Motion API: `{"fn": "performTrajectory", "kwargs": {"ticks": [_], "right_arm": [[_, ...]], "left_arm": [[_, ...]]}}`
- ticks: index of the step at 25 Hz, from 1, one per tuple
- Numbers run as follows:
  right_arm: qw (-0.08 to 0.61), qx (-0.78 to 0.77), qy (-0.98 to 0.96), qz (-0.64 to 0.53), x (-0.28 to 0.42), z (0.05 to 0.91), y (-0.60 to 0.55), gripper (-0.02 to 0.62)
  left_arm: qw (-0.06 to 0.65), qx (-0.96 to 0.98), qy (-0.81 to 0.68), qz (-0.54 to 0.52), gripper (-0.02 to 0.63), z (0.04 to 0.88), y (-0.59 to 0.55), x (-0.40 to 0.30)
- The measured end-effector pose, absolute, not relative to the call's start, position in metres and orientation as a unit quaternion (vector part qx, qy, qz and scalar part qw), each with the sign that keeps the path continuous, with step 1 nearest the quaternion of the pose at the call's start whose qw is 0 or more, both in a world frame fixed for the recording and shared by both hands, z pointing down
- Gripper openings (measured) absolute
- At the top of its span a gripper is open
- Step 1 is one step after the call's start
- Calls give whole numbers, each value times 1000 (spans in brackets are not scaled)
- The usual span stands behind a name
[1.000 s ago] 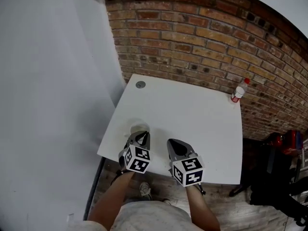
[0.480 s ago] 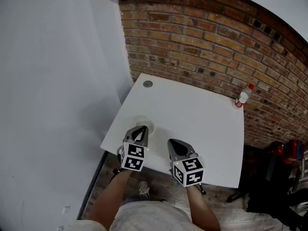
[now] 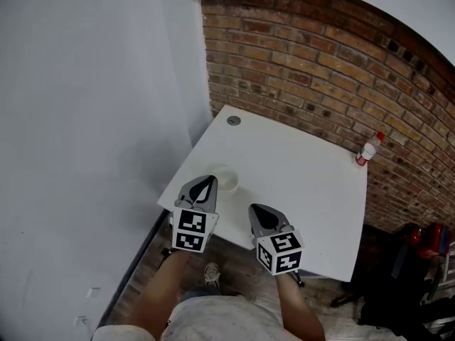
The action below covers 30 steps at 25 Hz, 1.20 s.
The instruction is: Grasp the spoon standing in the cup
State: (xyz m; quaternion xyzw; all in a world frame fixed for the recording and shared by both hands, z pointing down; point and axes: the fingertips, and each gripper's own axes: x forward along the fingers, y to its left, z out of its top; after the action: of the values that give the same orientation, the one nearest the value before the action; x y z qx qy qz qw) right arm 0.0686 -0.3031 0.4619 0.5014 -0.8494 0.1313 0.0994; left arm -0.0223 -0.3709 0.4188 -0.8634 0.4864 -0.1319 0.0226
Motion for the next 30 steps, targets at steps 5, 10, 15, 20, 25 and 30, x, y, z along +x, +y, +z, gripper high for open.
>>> {"fn": "performTrajectory", "kwargs": {"ticks": [5,10,15,20,25,30], "right_arm": [[96,481,-863,123,54,456,-291,8],[92,456,-877,116,37,452,-279,8],[90,428,-893,106,16,447,-263,8],[91,403,-905,99,-3,446,-247,8],[95,382,-915,92,-17,448,-231,6],[99,374,-919,81,-26,449,-219,6]], "left_arm": [[30,-851,511,-119,8,404,-349,-42],[29,-833,540,-118,8,402,-323,-66],[21,-811,571,-123,8,408,-297,-94],[14,-793,595,-127,8,416,-272,-115],[11,-779,614,-130,8,423,-248,-129],[5,-767,628,-134,8,430,-230,-140]]}}
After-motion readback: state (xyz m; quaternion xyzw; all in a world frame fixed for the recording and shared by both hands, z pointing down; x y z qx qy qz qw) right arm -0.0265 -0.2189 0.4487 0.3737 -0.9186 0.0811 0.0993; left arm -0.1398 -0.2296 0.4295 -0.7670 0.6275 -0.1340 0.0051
